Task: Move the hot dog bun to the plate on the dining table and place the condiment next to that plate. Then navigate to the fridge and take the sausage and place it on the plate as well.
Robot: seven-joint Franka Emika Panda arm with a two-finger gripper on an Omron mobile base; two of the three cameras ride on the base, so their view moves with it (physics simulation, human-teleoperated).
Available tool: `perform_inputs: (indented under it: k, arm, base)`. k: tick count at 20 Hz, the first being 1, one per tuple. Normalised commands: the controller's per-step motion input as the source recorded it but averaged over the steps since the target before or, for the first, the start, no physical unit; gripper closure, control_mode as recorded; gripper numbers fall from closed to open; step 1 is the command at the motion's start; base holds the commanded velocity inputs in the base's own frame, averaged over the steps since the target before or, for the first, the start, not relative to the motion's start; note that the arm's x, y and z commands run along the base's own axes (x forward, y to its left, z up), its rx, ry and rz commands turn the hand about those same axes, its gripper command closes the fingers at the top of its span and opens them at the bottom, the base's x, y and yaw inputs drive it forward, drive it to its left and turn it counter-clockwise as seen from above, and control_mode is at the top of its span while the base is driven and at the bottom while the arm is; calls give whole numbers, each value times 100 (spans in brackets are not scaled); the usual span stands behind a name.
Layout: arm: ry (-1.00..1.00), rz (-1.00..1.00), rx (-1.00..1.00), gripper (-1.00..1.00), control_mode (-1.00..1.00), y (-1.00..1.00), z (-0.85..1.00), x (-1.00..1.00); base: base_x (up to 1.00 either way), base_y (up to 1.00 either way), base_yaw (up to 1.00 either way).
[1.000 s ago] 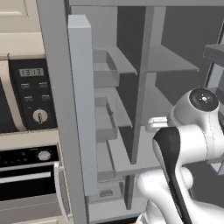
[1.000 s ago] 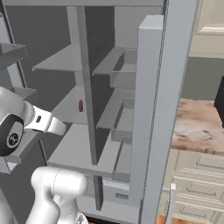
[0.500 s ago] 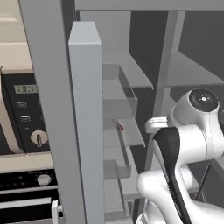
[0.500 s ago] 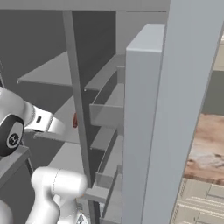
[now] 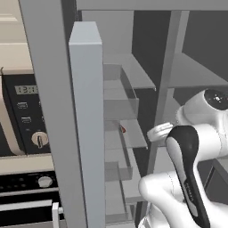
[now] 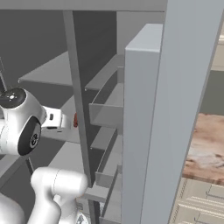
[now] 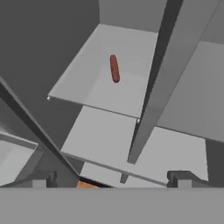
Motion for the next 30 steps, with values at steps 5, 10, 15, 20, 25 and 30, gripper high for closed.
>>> perform_inputs:
  k: [5,10,15,20,25,30]
  arm:
    - [0,3,0,-100,-100,62,-21,37]
    - [0,0,0,-100,-100,38,-20,39]
    - [0,7,0,-100,-100,4,-24,29]
    - [0,13,0,-100,-100,-1,-19,21]
    - [0,3,0,-100,-100,0,-11,34]
    - [0,0,0,-100,-100,0,-10,37]
  base:
    - [0,0,0]
    - [0,0,0]
    - [0,0,0]
    - [0,0,0]
    - [0,0,0]
    - [0,0,0]
